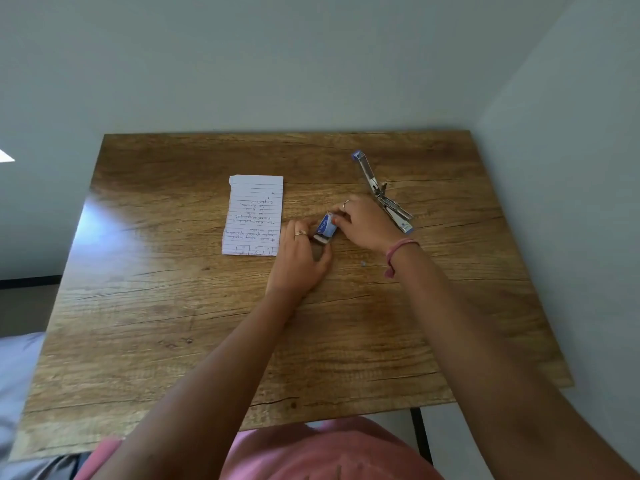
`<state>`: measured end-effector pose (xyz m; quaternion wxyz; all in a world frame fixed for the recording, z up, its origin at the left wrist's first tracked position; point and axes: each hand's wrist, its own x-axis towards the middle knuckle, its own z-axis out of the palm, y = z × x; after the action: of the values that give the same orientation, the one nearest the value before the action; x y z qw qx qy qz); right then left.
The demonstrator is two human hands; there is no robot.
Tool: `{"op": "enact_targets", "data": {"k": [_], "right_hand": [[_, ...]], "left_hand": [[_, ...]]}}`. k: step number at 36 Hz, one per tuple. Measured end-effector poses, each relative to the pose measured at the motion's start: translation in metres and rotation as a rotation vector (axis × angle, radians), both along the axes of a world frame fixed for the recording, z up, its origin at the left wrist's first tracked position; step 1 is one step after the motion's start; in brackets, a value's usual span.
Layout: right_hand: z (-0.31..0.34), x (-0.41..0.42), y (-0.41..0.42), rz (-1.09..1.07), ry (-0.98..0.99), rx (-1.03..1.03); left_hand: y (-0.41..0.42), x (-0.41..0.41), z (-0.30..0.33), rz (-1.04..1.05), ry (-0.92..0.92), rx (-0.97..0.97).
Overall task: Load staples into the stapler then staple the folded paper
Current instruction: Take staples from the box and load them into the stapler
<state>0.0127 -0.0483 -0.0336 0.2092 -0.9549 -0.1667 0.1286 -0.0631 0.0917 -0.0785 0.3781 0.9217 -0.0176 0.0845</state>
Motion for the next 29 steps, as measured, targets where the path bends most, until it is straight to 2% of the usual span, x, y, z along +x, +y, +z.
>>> {"op": "enact_targets", "data": {"k": [5, 10, 19, 24, 29], "right_hand": [[0.001, -0.001, 0.002, 0.004, 0.038, 0.042], [-0.001, -0.002, 0.011, -0.003, 0.09, 0.094], [-0.011, -0.01, 0.018, -0.067, 0.135, 0.2], [-0.008, -0.017, -0.008, -0.184, 0.313, 0.462], [-0.012, -0.043, -0.052, -0.193, 0.272, 0.466]], "left_hand": [[0.002, 0.002, -0.001, 0.026, 0.034, -0.121], [0.003, 0.005, -0.002, 0.039, 0.06, -0.159], [0.002, 0.006, -0.006, 0.024, 0.047, -0.08], [0.002, 0.005, -0.006, 0.019, 0.018, -0.027], [0.001, 0.004, -0.008, 0.017, 0.045, 0.016]]}}
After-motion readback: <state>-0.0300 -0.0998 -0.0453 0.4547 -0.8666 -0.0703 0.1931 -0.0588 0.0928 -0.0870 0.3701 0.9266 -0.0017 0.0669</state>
